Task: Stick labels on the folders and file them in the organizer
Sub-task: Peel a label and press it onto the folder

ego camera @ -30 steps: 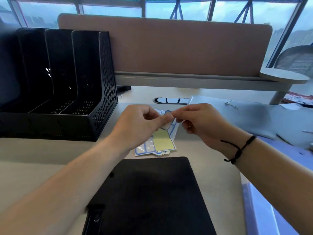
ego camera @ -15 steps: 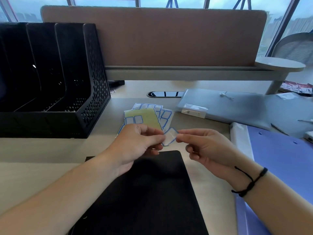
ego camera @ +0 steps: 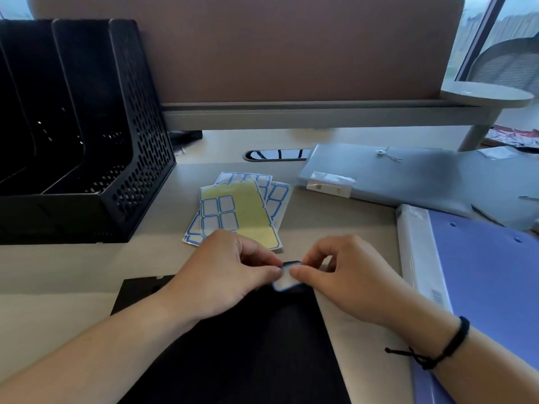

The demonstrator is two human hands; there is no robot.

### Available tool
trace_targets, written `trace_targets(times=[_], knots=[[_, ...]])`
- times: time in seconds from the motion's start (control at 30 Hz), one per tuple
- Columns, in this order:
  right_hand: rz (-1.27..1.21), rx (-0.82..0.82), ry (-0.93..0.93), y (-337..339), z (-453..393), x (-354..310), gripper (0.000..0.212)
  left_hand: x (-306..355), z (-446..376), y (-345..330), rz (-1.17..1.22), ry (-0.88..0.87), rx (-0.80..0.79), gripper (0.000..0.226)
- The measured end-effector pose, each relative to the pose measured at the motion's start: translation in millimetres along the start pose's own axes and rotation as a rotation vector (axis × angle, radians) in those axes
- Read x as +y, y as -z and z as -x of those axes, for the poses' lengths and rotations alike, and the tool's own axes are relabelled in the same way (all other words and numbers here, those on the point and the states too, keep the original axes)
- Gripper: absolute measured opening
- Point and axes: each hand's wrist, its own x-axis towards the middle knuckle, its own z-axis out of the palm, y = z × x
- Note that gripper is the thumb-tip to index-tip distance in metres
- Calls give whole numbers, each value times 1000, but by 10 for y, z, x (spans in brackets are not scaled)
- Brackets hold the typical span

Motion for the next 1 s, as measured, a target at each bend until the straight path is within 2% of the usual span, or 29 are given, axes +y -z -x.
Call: trace_targets(times=[0.2, 0.33, 0.63, 1.0], knots=[[45, -62, 1, -32, -23, 13, 23, -76, -17, 4, -104, -28, 3, 10], [132, -49, -22, -60, -46, -22, 26, -108, -3, -48, -175, -58, 85, 19], [230, -81, -49, -74, -126, -78, 31, -114, -20, -64, -253, -102, 160, 14], [263, -92, -57, -92, -137, -95, 32, -148, -72, -84, -187, -58, 167, 14]])
